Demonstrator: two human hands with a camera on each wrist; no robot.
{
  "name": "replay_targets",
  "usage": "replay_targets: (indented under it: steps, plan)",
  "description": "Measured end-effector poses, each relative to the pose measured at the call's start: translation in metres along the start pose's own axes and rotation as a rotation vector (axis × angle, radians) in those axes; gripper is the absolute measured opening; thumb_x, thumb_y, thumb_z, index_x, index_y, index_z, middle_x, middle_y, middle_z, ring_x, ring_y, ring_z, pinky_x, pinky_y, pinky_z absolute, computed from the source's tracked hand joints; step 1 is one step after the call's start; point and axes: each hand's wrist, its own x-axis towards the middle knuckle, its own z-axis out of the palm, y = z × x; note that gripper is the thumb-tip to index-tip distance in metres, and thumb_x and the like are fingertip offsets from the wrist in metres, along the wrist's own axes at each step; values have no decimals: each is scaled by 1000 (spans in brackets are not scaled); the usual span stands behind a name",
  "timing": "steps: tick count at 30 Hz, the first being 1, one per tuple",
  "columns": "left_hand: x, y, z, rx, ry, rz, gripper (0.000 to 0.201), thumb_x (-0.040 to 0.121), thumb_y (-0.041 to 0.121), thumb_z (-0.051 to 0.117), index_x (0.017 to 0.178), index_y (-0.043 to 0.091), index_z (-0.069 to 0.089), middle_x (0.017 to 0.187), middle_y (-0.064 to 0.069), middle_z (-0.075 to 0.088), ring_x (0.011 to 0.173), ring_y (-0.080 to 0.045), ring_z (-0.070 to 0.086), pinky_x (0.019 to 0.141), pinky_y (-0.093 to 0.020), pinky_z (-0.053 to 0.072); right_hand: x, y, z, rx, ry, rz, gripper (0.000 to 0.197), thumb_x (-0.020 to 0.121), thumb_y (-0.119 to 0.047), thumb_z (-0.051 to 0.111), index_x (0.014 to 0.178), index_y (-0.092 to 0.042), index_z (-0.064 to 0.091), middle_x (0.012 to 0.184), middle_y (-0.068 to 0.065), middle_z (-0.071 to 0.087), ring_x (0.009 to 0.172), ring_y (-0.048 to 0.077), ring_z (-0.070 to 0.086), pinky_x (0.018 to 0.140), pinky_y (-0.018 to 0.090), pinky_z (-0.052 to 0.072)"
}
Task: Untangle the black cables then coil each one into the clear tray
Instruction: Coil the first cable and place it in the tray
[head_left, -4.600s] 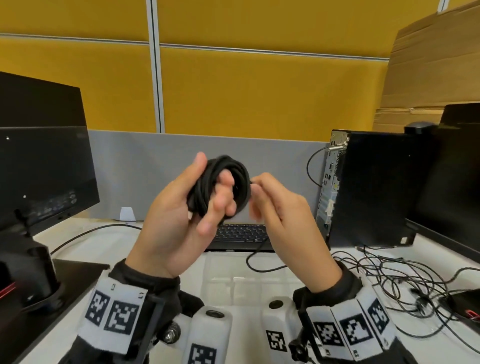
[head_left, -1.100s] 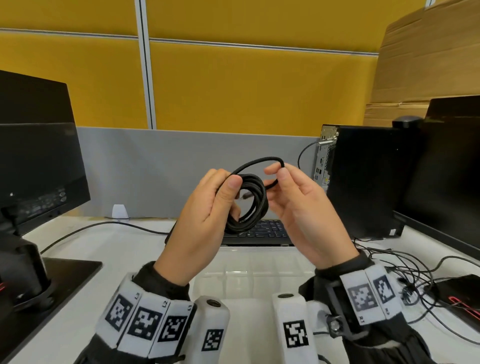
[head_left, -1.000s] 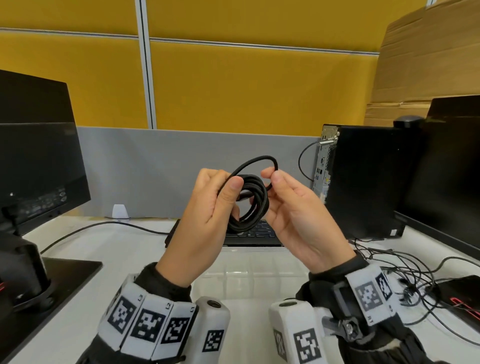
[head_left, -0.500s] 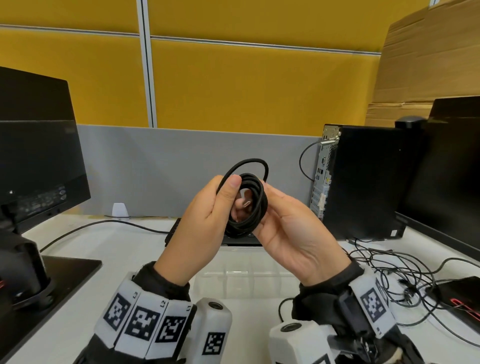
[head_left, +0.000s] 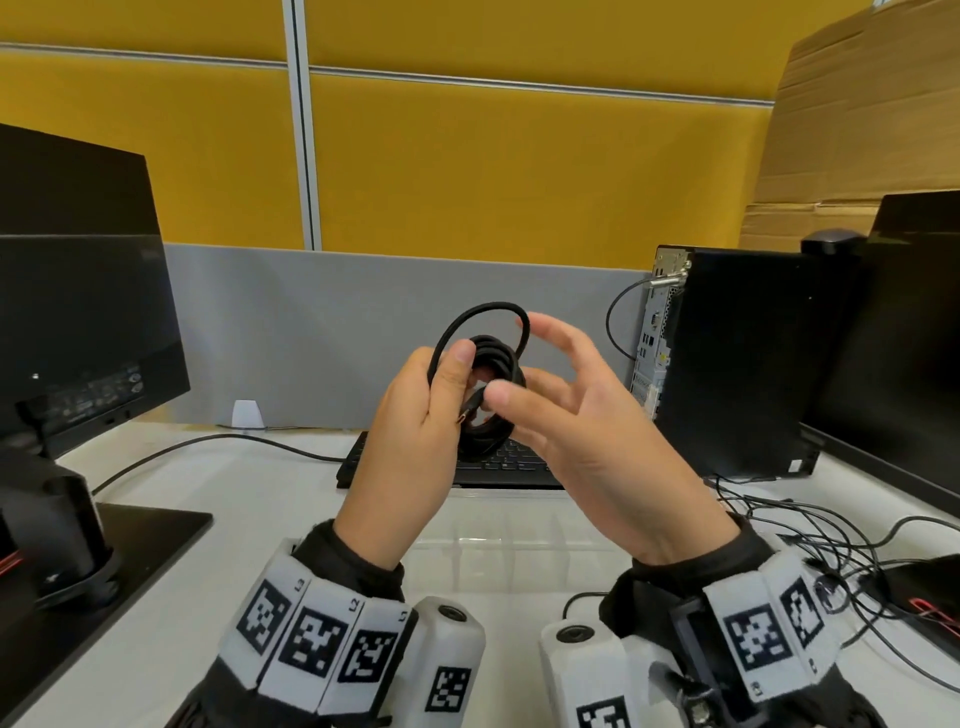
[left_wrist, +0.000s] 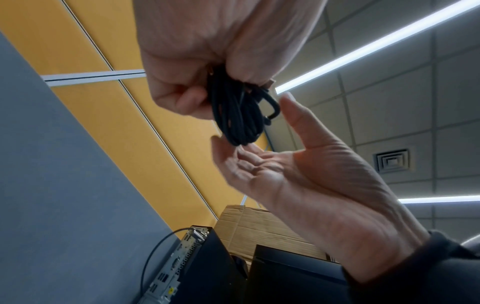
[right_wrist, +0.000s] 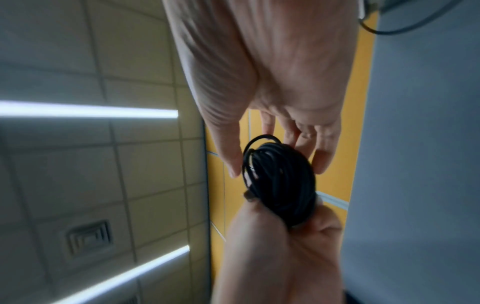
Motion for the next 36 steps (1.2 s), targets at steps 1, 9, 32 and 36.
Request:
replay_targets:
  steps: [1,9,32,36]
  plan:
    - [-1,0,1,3,5,3,46,87,46,35,94,8,59,77,6,63,74,-2,60,64,-12,46,0,0,0,-69,7,-16,66,78,-18,69,132,-33,35,111,8,68,106,17,63,98,34,46]
    - [-1,1,2,25,52,21,43,85,46,39,92,7,57,85,-12,62,78,-15,57,67,-23,46,-6,-3,2,-720,44,-241,60,76,-27,75,119,-44,36,123,-19,39,110,-5,43,91,9,39]
    - [12,-6,-16,64,-4,69,38,82,48,39,79,12,51,61,5,45,55,-2,43,55,-12,36,-14,-16,12,-894,396,-715,7,88,-26,62,93,-23,60,94,-7,52,93,9,54,81,16,41]
    - [16,-5,-24,127,17,104,34,81,49,40,82,17,52,63,4,47,56,-2,45,55,-13,38,-23,-33,6,-797,412,-813,5,92,-22,56,92,-23,51,85,-13,57,78,1,56,68,18,46]
